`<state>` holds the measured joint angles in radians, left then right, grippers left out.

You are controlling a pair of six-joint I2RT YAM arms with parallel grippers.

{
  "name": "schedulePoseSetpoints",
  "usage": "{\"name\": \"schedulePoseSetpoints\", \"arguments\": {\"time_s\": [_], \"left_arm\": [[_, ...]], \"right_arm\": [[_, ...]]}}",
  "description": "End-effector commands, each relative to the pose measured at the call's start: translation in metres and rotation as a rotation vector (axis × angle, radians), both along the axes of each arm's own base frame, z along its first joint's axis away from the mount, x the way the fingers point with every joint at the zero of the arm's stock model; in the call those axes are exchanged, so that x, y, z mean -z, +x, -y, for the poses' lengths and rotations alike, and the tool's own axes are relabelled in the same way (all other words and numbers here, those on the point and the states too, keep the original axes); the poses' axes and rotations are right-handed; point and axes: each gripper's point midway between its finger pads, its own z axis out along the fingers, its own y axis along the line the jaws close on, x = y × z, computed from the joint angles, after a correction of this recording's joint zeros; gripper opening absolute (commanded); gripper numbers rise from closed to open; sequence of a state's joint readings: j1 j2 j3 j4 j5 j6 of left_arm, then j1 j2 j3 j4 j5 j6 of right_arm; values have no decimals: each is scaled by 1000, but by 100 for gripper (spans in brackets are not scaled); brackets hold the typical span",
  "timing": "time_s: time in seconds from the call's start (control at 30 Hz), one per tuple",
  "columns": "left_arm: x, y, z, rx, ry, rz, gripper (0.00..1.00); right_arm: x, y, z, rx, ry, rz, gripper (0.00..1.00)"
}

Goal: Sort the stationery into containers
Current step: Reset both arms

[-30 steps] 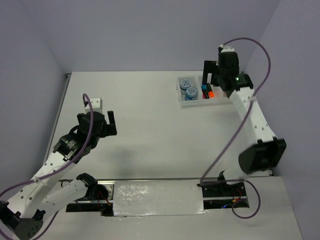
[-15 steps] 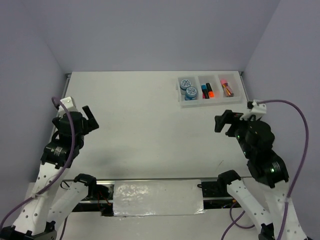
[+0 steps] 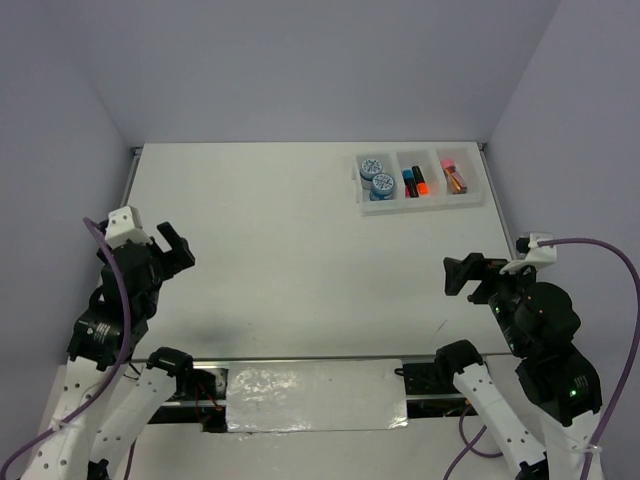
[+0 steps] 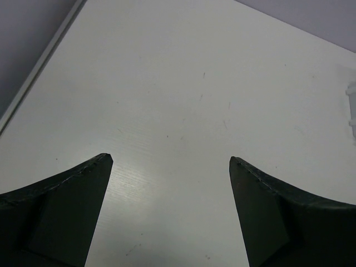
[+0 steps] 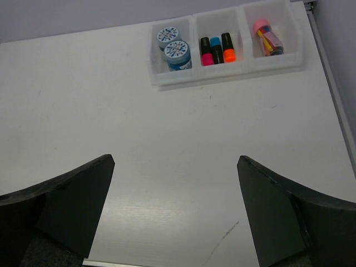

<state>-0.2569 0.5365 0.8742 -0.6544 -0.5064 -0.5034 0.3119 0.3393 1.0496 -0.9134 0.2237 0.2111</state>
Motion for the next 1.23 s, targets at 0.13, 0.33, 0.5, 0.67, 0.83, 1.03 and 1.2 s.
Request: {"name": "schedulePoseSetpoints", "arguments": {"time_s": [0.13, 0.33, 0.5, 0.67, 0.83, 1.03, 1.2], "left_arm": [[4, 8, 21, 95, -29, 0, 99], [8, 12, 25, 108, -26, -23, 99], [8, 12, 26, 119, -29, -17, 99], [10, 12, 25, 109, -29, -27, 99], [8, 10, 23, 103, -29, -14, 99], [8, 10, 24, 104, -29, -17, 99], [8, 10, 25, 112, -33, -15, 99]], "right_arm": [[-2, 2, -4, -17, 4, -6, 100], [-2, 2, -6, -24, 8, -4, 100], [-4, -1, -5, -29, 9, 6, 100], [-2, -1, -6, -35, 6, -6, 100], [-3, -4, -4, -27, 9, -1, 100], [-2, -6, -2, -19, 5, -8, 100], [0, -5, -2, -16, 2, -23, 100]]}}
